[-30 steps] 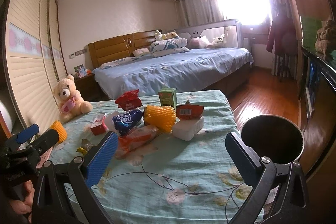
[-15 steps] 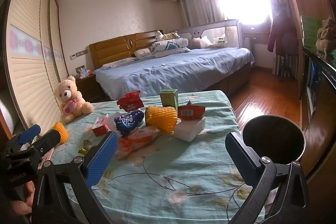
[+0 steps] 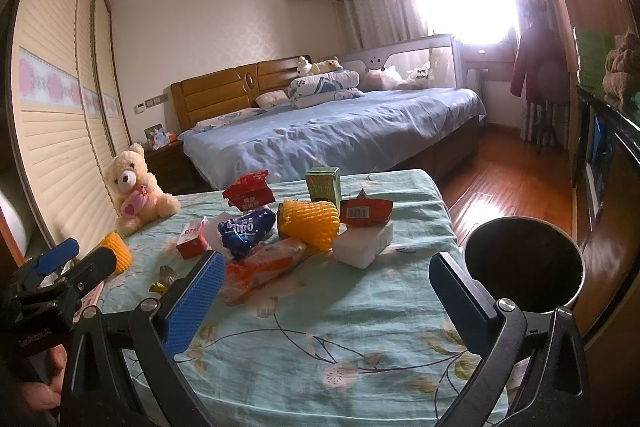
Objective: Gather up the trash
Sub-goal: 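Grasp the red plastic bag with the left gripper while the right gripper grasps the white foam block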
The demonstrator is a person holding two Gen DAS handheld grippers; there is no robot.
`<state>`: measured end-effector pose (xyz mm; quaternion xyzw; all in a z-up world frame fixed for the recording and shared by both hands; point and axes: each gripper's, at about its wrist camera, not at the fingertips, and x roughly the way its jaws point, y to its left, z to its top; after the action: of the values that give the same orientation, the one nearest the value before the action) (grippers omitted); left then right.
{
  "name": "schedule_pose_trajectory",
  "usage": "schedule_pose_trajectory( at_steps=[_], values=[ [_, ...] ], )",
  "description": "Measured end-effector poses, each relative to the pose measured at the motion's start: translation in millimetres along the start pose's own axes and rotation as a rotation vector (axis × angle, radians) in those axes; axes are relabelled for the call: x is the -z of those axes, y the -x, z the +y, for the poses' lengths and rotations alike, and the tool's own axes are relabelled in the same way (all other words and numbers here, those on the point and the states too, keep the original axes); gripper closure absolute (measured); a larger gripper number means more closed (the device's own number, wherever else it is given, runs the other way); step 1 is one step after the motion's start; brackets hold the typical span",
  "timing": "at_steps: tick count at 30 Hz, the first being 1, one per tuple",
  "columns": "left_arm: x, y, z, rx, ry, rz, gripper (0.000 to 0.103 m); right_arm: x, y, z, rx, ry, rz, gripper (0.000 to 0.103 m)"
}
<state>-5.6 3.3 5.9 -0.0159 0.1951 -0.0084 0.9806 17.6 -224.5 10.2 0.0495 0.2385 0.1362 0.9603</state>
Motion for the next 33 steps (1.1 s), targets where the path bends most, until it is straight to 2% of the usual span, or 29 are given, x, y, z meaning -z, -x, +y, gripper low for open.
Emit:
schedule_pose_trajectory(
  at_steps=[9, 19, 33],
  values=[
    [1.5, -10.1, 4.3, 0.007, 0.013, 0.022, 0.001, 2.0, -5.9, 6.7, 0.001, -0.004, 0.012, 0.001],
    [4.1, -29.2, 8.1, 0.026, 0.029, 0.077, 0.001, 7.5, -25.3, -13.3, -0.004, -0.032, 0.062, 0.001],
    [4.6, -87.7, 11.9, 0.038, 0.042, 0.205, 0.002, 12.1, -83.8, -38.9, 0.023, -0.109, 0.203, 0.002]
  ],
)
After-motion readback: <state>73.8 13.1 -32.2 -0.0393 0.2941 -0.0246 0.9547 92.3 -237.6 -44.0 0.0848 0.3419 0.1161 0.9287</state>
